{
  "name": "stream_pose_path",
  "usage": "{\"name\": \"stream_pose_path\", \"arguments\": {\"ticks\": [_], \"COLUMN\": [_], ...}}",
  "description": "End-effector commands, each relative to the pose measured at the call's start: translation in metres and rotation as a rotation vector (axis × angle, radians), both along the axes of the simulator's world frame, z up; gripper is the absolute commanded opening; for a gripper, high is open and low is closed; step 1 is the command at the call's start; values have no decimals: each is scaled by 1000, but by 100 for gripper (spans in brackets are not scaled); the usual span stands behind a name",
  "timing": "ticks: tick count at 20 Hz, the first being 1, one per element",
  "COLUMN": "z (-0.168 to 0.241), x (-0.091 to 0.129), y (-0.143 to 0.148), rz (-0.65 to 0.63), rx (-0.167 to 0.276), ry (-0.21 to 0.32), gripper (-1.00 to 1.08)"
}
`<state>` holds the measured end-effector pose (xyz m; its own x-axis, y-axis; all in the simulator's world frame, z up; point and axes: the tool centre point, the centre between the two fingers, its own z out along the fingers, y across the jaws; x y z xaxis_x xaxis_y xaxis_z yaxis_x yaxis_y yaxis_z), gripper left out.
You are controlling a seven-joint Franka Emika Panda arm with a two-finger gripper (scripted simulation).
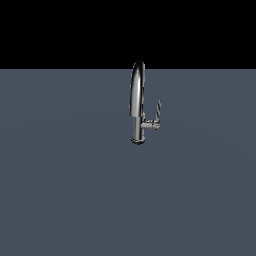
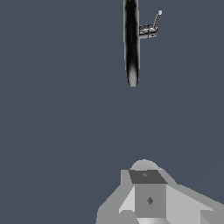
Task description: Turn on the faucet by rotating a designated handle.
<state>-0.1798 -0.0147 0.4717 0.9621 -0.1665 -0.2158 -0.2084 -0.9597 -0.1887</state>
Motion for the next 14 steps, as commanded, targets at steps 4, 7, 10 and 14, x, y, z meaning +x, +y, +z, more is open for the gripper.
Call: {"name": "stream_pose_path", "arguments": {"ticks": [4, 7, 10, 14], "z": [-8, -14, -21, -31], "x": [33, 51, 68, 91], "y": [-4, -8, -12, -18], "rz": [-83, -128, -175, -237], "rx": [78, 121, 165, 225], "ry": [70, 108, 147, 200], "gripper": [-100, -100, -100, -100]}}
